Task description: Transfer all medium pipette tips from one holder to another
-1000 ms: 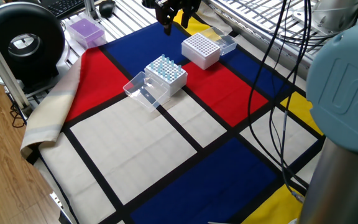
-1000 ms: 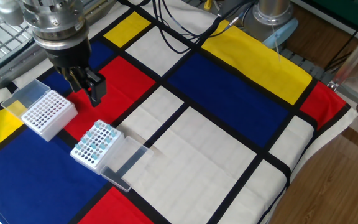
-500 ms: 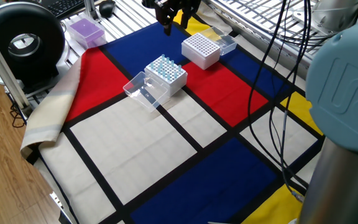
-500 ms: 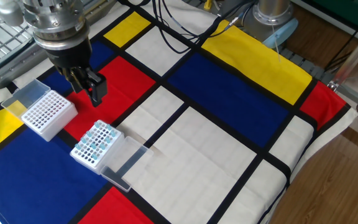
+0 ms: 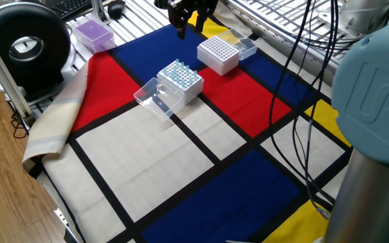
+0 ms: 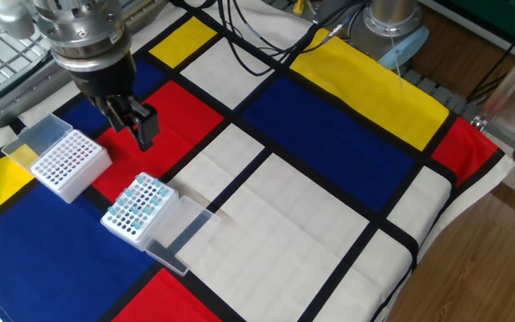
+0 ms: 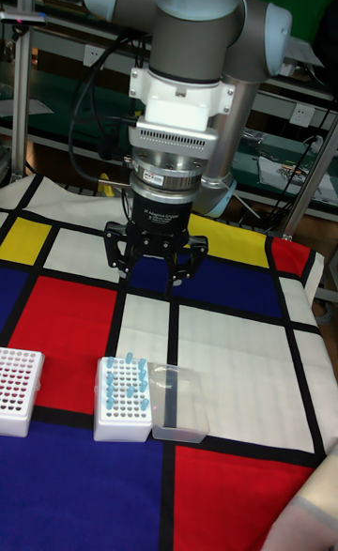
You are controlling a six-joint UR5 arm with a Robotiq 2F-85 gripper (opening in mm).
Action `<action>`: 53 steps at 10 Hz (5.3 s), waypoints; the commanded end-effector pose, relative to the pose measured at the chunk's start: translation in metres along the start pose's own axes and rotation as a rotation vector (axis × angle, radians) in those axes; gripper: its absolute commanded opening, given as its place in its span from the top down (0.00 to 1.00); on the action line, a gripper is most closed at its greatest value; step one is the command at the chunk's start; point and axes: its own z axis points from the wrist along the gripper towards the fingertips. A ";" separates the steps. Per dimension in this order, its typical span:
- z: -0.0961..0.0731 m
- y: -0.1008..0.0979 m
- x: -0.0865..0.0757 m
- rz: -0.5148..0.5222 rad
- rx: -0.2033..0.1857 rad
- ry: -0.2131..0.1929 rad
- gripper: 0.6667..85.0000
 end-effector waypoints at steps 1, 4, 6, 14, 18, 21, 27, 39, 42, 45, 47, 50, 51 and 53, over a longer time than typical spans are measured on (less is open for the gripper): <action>-0.001 0.004 0.001 0.012 -0.018 0.004 0.37; -0.002 -0.001 -0.010 0.031 0.002 -0.039 0.38; -0.002 -0.005 -0.019 0.040 0.014 -0.074 0.38; 0.001 0.001 -0.004 0.000 -0.007 -0.015 0.39; 0.058 -0.011 -0.023 -0.049 -0.011 -0.065 0.37; 0.087 -0.013 -0.031 -0.064 -0.012 -0.089 0.37; 0.109 -0.016 -0.035 -0.067 0.002 -0.105 0.40; 0.115 -0.008 -0.017 -0.043 -0.046 -0.036 0.42; 0.115 -0.016 -0.020 -0.019 -0.017 -0.046 0.42; 0.115 -0.023 -0.019 -0.048 0.009 -0.041 0.42; 0.125 -0.024 -0.019 -0.060 0.002 -0.038 0.42; 0.136 -0.028 -0.013 -0.069 -0.006 -0.045 0.43; 0.135 -0.031 -0.010 -0.073 -0.007 -0.050 0.43; 0.133 -0.037 -0.004 -0.079 -0.008 -0.053 0.43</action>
